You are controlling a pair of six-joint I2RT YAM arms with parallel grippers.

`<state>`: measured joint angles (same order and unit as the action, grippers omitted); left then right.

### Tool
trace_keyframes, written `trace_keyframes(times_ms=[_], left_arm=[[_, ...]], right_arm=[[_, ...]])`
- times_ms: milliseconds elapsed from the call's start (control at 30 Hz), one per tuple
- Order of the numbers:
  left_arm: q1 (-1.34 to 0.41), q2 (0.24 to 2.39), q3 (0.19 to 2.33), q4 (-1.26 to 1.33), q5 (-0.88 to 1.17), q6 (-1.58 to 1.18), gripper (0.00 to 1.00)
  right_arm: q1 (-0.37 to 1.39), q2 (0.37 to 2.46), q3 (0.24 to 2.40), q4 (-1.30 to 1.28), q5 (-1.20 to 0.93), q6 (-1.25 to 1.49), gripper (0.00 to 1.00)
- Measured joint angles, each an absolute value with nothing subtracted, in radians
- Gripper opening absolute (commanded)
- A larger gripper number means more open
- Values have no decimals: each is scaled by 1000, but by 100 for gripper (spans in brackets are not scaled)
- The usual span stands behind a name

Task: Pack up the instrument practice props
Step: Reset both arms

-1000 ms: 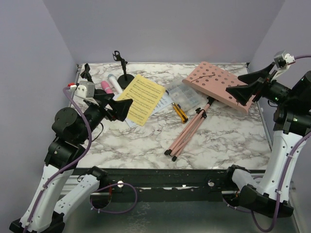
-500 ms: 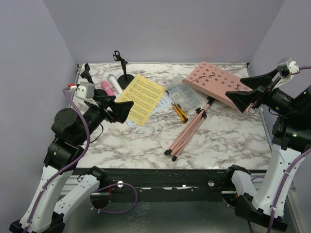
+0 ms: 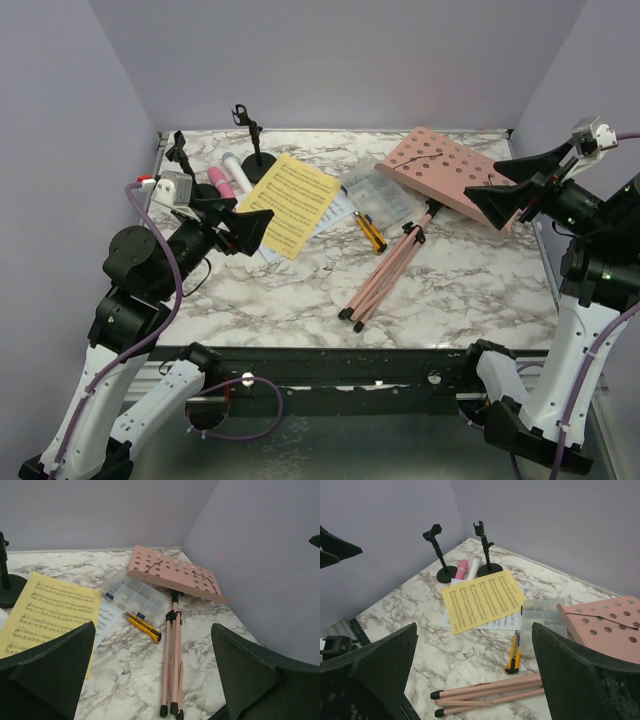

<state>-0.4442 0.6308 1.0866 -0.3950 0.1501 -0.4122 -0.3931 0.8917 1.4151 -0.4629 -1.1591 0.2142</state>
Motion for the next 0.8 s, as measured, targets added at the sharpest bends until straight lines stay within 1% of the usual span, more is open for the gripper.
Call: trace_keyframes(times_ms=[800], left_arm=[[-444,607,1085,-395,154,-427,99]], right_arm=[[-393,879,1417,-464,-1132,322,100]])
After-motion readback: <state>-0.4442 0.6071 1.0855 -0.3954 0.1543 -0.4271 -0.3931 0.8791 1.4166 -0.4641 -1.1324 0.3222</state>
